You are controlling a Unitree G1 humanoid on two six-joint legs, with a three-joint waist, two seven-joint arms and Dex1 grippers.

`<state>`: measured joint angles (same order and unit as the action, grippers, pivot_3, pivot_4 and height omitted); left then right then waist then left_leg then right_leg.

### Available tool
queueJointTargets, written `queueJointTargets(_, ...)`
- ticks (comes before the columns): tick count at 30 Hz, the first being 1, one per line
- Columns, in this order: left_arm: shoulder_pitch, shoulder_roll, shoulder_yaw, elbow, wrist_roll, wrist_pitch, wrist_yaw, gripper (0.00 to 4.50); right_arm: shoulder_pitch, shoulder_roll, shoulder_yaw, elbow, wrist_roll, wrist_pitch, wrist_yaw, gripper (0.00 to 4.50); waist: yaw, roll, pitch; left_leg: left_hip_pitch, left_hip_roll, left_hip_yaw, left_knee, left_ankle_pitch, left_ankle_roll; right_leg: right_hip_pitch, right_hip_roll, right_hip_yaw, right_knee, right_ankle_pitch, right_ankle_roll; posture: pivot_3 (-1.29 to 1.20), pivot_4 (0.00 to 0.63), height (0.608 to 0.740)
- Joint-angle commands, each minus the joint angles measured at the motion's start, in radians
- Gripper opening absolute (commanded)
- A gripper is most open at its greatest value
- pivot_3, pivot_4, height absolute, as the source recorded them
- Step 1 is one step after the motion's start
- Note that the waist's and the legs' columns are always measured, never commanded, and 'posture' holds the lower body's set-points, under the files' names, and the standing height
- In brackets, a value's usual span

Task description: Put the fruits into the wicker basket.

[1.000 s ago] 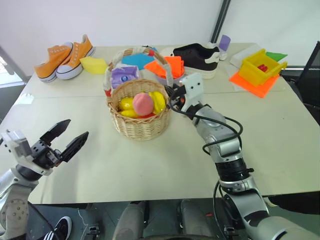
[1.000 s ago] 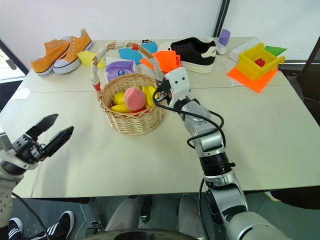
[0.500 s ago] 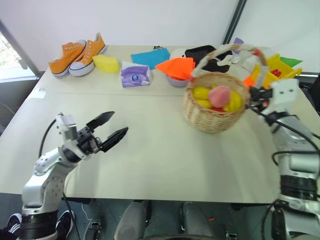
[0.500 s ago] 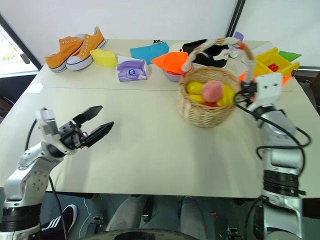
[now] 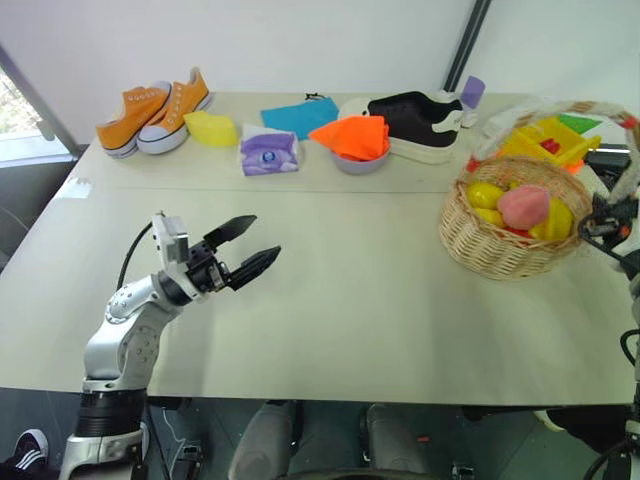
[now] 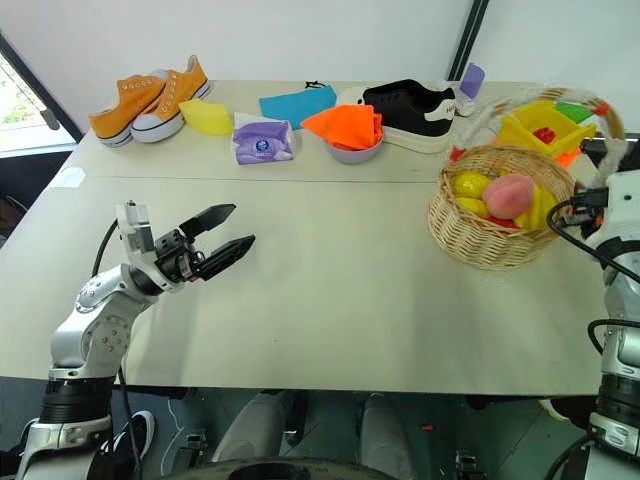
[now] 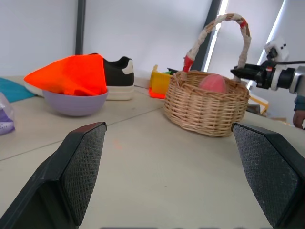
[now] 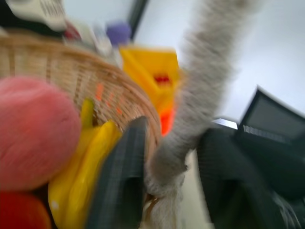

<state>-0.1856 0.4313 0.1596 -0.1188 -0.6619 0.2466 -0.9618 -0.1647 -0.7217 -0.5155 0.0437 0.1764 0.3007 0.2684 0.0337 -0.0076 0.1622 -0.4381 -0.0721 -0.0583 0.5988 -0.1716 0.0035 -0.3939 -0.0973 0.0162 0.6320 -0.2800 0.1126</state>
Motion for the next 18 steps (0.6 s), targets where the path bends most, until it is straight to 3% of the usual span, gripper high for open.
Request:
queueJointTargets(1, -0.016, 0.003, 0.01, -0.012, 0.001, -0.02, -0.003, 4.5, -0.024, 0.013, -0.017, -0.032, -0.012, -0.005, -0.051, 3.61, -0.006, 0.001, 0.0, 0.0, 0.0, 0.0, 0.0, 0.0, 0.0, 0.0, 0.0, 0.0, 0.0, 0.0, 0.0, 0.0, 0.15, 0.74)
queueJointTargets(3, -0.014, 0.003, 0.012, -0.01, 0.004, -0.021, -0.002, 4.5, -0.038, 0.061, -0.037, -0.06, -0.02, -0.049, -0.125, 4.43, -0.014, 0.001, 0.0, 0.0, 0.001, 0.0, 0.0, 0.0, 0.0, 0.0, 0.001, 0.0, 0.0, 0.0, 0.0, 0.0, 0.15, 0.74)
queueJointTargets(6, -0.009, 0.0, 0.017, -0.01, 0.011, -0.029, 0.007, 4.5, -0.03, 0.167, -0.052, -0.16, -0.027, -0.102, -0.233, 4.43, -0.023, 0.001, 0.0, 0.0, 0.001, -0.001, 0.0, 0.0, 0.0, 0.0, 0.001, 0.0, 0.001, 0.0, 0.0, 0.0, 0.15, 0.74)
queueJointTargets(12, 0.012, 0.0, 0.047, -0.004, 0.03, -0.039, 0.064, 4.5, 0.063, 0.411, 0.079, -0.458, -0.026, -0.088, -0.317, 4.43, -0.027, 0.002, 0.0, 0.0, 0.001, -0.001, -0.001, 0.0, 0.0, -0.002, 0.001, 0.001, 0.004, 0.002, 0.003, 0.0, 0.15, 0.74)
queueJointTargets(15, 0.01, 0.011, 0.076, 0.004, 0.048, -0.029, 0.128, 4.5, 0.096, 0.433, 0.164, -0.532, 0.004, -0.117, -0.234, 4.43, -0.026, 0.002, 0.0, 0.0, 0.001, 0.0, -0.001, 0.0, 0.0, -0.002, 0.001, 0.001, 0.003, 0.001, 0.002, 0.0, 0.15, 0.74)
queueJointTargets(18, 0.013, 0.034, 0.125, 0.04, 0.091, -0.056, 0.191, 4.5, 0.121, 0.394, 0.332, -0.572, 0.089, -0.078, -0.03, 4.43, -0.031, 0.002, 0.0, 0.001, 0.001, 0.0, -0.001, 0.0, 0.0, -0.002, 0.001, 0.001, 0.003, 0.001, 0.001, 0.0, 0.15, 0.74)
